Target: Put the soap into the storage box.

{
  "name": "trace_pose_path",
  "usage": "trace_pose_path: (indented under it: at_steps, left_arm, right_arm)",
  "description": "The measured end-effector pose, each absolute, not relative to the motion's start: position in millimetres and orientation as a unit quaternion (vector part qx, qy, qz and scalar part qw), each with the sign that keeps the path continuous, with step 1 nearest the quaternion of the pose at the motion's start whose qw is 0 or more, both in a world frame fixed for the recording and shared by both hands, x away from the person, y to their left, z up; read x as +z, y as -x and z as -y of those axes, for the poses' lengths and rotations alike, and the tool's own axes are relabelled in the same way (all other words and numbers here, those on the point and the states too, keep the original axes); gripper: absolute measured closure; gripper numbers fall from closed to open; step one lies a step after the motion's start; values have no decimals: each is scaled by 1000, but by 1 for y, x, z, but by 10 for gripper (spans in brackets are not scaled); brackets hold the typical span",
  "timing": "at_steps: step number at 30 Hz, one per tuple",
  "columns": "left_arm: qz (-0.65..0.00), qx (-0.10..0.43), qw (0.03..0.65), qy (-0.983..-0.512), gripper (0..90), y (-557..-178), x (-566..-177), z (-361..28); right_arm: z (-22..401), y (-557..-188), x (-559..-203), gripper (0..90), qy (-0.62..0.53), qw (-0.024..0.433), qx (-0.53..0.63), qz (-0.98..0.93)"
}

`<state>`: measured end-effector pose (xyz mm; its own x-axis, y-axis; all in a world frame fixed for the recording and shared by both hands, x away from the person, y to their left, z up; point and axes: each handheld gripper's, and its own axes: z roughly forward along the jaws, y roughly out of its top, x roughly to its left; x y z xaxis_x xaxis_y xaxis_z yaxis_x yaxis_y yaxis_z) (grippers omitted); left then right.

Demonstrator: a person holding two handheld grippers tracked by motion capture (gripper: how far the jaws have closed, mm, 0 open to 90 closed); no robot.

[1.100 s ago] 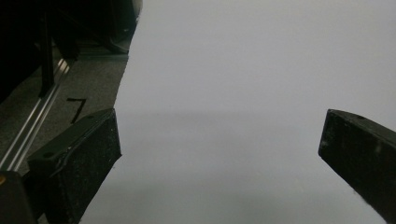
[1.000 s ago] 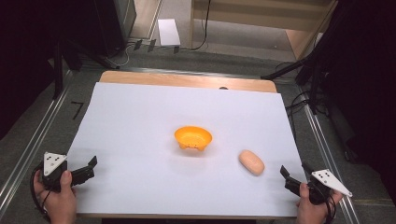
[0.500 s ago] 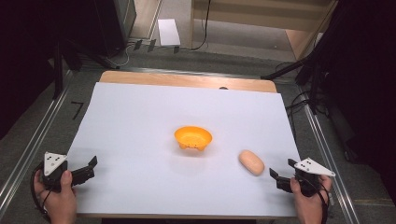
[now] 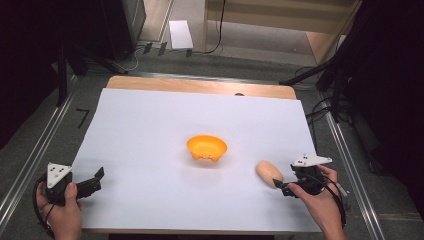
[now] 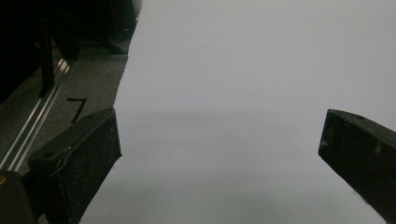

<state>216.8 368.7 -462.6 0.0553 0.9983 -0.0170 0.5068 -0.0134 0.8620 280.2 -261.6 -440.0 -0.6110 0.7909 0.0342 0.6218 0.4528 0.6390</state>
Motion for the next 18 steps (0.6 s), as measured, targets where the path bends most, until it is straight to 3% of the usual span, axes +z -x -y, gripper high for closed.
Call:
trace_pose_path:
  at_steps: [9, 18]
  left_arm:
    - [-600, 335, 366, -628, 0, -217, -463, -369]
    - [-601, 335, 365, -627, 0, -217, -463, -369]
  right_arm:
    - [242, -291, -447, 172, -401, 120, 275, -865]
    - [231, -300, -453, 274, -412, 112, 256, -867]
